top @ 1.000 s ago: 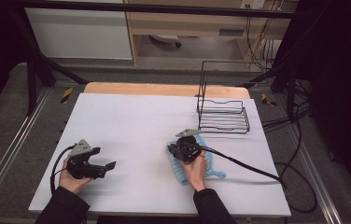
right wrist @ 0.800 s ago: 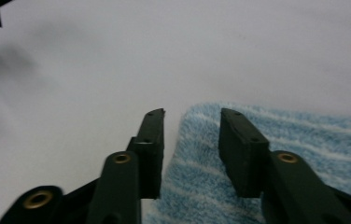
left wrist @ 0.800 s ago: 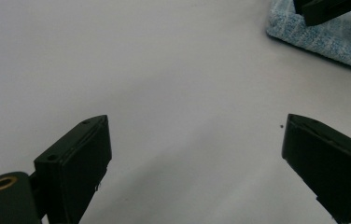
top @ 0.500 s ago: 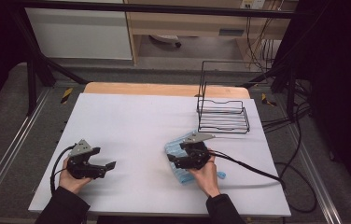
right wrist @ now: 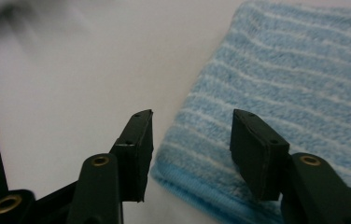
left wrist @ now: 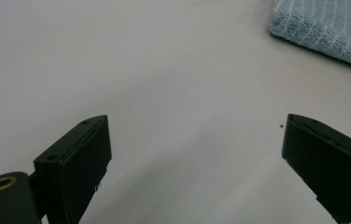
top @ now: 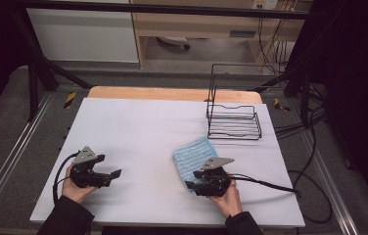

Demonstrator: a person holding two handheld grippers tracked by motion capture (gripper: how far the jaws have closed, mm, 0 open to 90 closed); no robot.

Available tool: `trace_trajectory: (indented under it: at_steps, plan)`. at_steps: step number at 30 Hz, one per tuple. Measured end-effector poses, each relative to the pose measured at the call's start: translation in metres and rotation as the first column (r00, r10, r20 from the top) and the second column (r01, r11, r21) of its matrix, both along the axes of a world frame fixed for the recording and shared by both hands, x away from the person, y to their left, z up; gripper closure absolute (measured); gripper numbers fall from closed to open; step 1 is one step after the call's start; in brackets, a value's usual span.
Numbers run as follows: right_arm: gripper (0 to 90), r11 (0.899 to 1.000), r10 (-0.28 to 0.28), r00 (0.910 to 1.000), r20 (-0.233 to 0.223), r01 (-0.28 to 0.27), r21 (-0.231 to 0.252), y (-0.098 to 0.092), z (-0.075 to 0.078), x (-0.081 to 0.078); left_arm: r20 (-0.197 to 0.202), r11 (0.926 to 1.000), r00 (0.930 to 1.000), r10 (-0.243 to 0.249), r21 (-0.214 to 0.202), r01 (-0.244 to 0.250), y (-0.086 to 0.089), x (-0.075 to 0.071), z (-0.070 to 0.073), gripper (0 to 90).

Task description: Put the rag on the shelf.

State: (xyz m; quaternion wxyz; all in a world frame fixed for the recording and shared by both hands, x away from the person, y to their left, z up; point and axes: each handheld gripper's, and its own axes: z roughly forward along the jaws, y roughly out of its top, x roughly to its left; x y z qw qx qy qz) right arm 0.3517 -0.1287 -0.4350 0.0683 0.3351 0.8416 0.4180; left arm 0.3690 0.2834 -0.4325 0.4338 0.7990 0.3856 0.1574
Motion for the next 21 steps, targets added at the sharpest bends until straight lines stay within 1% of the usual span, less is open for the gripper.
trace_trajectory:
  at_steps: [1,3,4,5,6,7,9,10,12,13,15,21]
  plan:
    - [52.0,1.0,0.007,1.0,-0.003,-0.007,-0.009,0.001,-0.002,-0.001,0.0,1.0,1.0,0.0,0.001,0.0,0.0,0.0,0.0,8.0]
    - [58.8,0.999,0.022,0.9997,0.001,-0.022,-0.049,0.002,-0.007,-0.002,0.0,1.0,1.0,0.0,-0.002,0.0,0.0,0.0,0.0,8.1]
    - [58.8,0.999,0.022,0.9997,0.001,-0.022,-0.049,0.002,-0.007,-0.002,0.0,1.0,1.0,-0.005,0.004,0.005,0.0,0.0,0.0,8.1]
    - [60.8,0.998,0.025,0.9997,0.001,-0.025,-0.053,0.002,-0.007,-0.002,0.0,1.0,1.0,-0.007,0.006,0.007,0.0,0.0,0.0,8.1]
    - [64.9,0.998,0.028,0.9996,0.004,-0.028,-0.06,0.003,-0.01,-0.001,-0.001,0.9999,1.0,-0.008,0.007,0.008,-0.001,0.0,0.0,8.1]
    - [64.9,0.998,0.028,0.9996,0.004,-0.028,-0.06,0.003,-0.01,-0.001,-0.002,0.9999,1.0,-0.008,0.007,0.008,-0.001,0.0,-0.001,8.1]
    - [70.1,0.997,0.03,0.9995,0.008,-0.029,-0.075,0.004,-0.011,-0.001,-0.003,0.9999,1.0,-0.009,0.008,0.009,-0.001,0.0,-0.001,8.1]
    - [74.3,0.996,0.026,0.9996,0.006,-0.025,-0.083,0.004,-0.012,0.001,-0.003,0.9999,0.9999,-0.01,0.008,0.01,-0.001,0.0,-0.001,8.1]
    - [77.1,0.996,0.023,0.9997,0.001,-0.023,-0.084,0.005,-0.013,0.002,-0.003,0.9999,0.9999,-0.011,0.011,0.011,-0.001,0.0,-0.001,8.2]
    - [77.1,0.996,0.023,0.9997,0.001,-0.023,-0.084,0.005,-0.013,0.002,-0.003,0.9999,0.9999,-0.011,0.011,0.011,-0.002,0.0,-0.001,8.2]
    - [80.8,0.995,0.024,0.9997,0.004,-0.024,-0.093,0.006,-0.012,0.002,-0.003,0.9999,0.9999,-0.011,0.011,0.011,-0.002,0.0,-0.001,8.2]
    - [83.8,0.997,0.013,0.9999,-0.009,-0.014,-0.077,0.006,-0.011,0.004,-0.002,0.9999,0.9999,-0.012,0.01,0.012,-0.001,0.001,-0.001,8.3]
